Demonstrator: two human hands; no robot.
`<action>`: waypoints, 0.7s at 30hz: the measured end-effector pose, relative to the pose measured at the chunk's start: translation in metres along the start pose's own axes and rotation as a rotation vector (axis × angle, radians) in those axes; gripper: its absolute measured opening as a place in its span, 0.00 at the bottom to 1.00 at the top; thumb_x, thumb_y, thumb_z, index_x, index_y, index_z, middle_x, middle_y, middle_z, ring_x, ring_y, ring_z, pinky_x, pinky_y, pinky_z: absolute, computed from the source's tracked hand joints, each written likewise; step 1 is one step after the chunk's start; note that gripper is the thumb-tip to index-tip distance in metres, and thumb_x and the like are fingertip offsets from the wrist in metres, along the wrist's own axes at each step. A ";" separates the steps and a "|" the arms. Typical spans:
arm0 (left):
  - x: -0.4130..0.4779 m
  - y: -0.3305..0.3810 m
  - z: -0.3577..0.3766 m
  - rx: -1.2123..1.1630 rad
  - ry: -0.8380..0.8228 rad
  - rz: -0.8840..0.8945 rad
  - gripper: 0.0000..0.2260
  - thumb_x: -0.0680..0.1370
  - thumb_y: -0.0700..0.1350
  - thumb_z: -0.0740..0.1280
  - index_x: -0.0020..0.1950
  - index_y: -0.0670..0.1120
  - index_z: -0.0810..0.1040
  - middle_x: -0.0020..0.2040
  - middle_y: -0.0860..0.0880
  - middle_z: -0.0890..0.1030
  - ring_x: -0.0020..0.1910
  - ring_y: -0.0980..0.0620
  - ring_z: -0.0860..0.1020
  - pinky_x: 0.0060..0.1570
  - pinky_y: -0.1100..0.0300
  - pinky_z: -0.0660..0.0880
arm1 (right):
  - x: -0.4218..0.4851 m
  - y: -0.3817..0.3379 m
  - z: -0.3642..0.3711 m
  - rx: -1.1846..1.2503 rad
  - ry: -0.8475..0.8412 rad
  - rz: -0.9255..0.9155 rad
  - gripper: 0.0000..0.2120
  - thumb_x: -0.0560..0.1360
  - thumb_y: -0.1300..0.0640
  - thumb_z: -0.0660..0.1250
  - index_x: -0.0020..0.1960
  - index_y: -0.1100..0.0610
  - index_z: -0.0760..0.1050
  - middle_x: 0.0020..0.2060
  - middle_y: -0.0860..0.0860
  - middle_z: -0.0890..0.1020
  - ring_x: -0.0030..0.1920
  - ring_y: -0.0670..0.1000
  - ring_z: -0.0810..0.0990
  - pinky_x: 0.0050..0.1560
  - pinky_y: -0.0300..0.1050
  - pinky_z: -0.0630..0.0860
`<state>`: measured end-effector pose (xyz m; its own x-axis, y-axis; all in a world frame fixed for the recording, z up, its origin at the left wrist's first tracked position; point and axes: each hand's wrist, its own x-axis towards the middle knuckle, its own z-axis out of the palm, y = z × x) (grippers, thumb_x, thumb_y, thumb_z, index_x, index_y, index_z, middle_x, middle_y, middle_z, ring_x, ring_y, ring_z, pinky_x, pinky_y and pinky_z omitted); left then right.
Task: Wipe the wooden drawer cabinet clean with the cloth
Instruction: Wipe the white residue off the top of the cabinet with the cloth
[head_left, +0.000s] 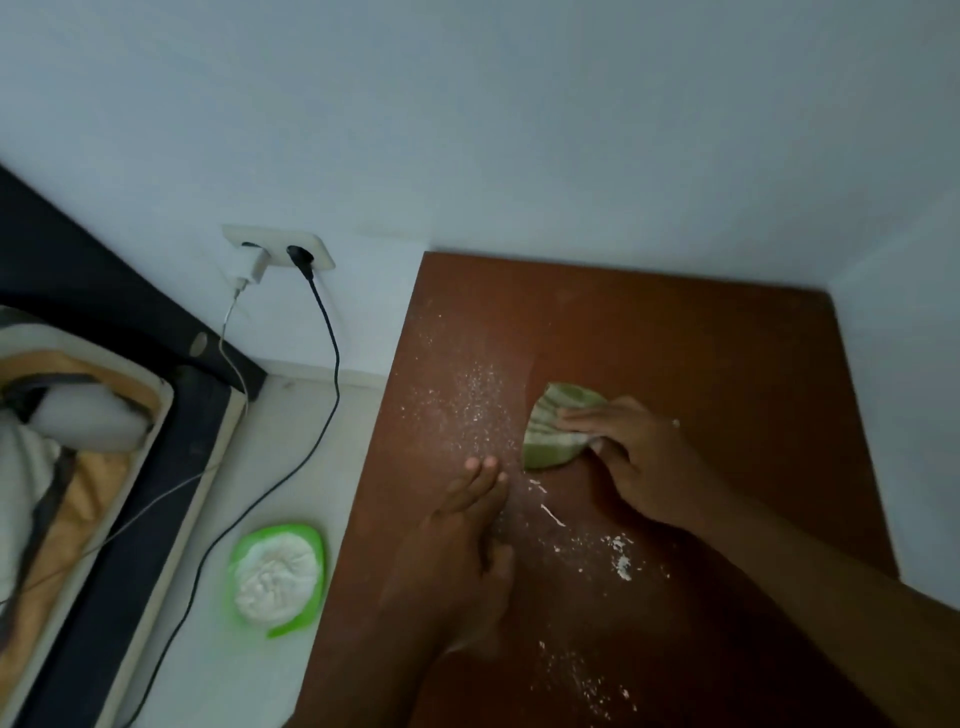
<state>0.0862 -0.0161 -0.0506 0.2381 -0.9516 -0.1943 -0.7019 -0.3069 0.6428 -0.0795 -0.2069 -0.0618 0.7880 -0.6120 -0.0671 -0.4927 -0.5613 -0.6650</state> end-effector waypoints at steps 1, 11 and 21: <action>0.000 -0.002 -0.001 0.019 -0.012 0.011 0.31 0.74 0.52 0.59 0.77 0.54 0.61 0.78 0.62 0.53 0.75 0.70 0.44 0.69 0.75 0.42 | 0.003 0.001 -0.010 0.010 0.015 0.047 0.21 0.78 0.67 0.64 0.64 0.46 0.78 0.59 0.48 0.81 0.51 0.40 0.77 0.52 0.32 0.72; -0.003 -0.012 0.005 -0.013 0.011 0.048 0.32 0.73 0.53 0.58 0.77 0.52 0.62 0.78 0.60 0.55 0.76 0.66 0.46 0.71 0.73 0.45 | 0.138 0.045 -0.026 -0.166 0.260 0.117 0.20 0.78 0.66 0.62 0.68 0.55 0.76 0.71 0.52 0.74 0.73 0.53 0.69 0.74 0.39 0.58; 0.001 -0.006 0.000 -0.012 -0.023 0.001 0.32 0.73 0.53 0.57 0.78 0.56 0.58 0.79 0.58 0.55 0.77 0.63 0.47 0.76 0.55 0.57 | -0.016 -0.027 0.013 0.061 -0.071 -0.039 0.21 0.76 0.70 0.65 0.62 0.51 0.80 0.65 0.46 0.78 0.65 0.44 0.78 0.66 0.34 0.71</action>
<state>0.0908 -0.0152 -0.0548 0.2217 -0.9520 -0.2109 -0.6936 -0.3060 0.6522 -0.0735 -0.1748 -0.0529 0.8312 -0.5484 -0.0915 -0.4395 -0.5475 -0.7121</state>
